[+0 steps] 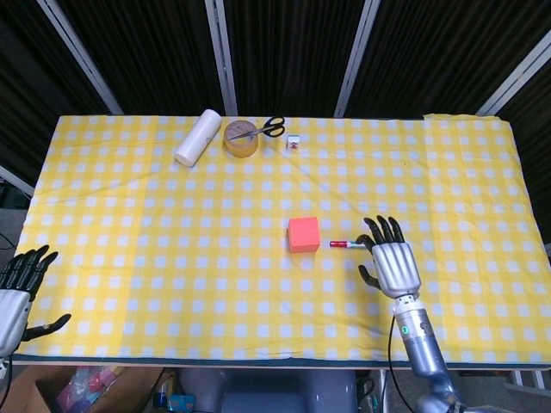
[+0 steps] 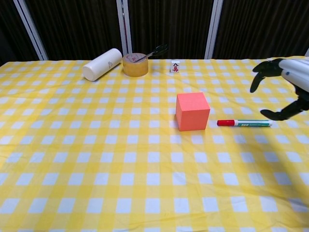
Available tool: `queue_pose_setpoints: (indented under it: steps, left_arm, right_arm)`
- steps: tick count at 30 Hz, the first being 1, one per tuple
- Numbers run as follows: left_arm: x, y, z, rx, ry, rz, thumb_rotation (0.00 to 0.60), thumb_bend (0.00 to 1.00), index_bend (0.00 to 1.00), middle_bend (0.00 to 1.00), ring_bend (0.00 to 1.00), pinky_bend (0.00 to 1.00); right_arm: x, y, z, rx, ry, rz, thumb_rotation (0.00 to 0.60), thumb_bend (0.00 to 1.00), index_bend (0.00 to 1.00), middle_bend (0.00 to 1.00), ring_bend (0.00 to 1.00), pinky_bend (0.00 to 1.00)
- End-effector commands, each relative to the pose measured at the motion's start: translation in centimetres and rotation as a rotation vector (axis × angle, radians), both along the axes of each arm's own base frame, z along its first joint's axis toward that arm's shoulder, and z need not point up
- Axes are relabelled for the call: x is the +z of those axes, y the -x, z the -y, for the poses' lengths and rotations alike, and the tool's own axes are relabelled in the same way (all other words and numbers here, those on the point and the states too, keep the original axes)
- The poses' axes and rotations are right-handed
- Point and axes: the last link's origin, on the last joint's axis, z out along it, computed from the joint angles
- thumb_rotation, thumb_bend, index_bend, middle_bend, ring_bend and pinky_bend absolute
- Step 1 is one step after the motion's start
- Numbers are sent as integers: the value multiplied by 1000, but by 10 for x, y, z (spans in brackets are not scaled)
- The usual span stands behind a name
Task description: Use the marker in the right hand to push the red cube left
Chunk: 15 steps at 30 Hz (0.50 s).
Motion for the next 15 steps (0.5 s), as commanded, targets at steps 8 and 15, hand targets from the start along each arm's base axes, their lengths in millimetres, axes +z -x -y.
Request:
queue_pose_setpoints:
  steps: [8,15]
  left_arm:
    - [-1,1,0,9,18,0,600,0,0,0,0,0]
    - [-1,0,0,14,20,3,600,0,0,0,0,0]
  right_arm:
    - [-25,4,41,-141,-31,-14,600,387,383,140,18,0]
    - [-33,19,53,-220,-60,-53,600,388,400,141,18,0]
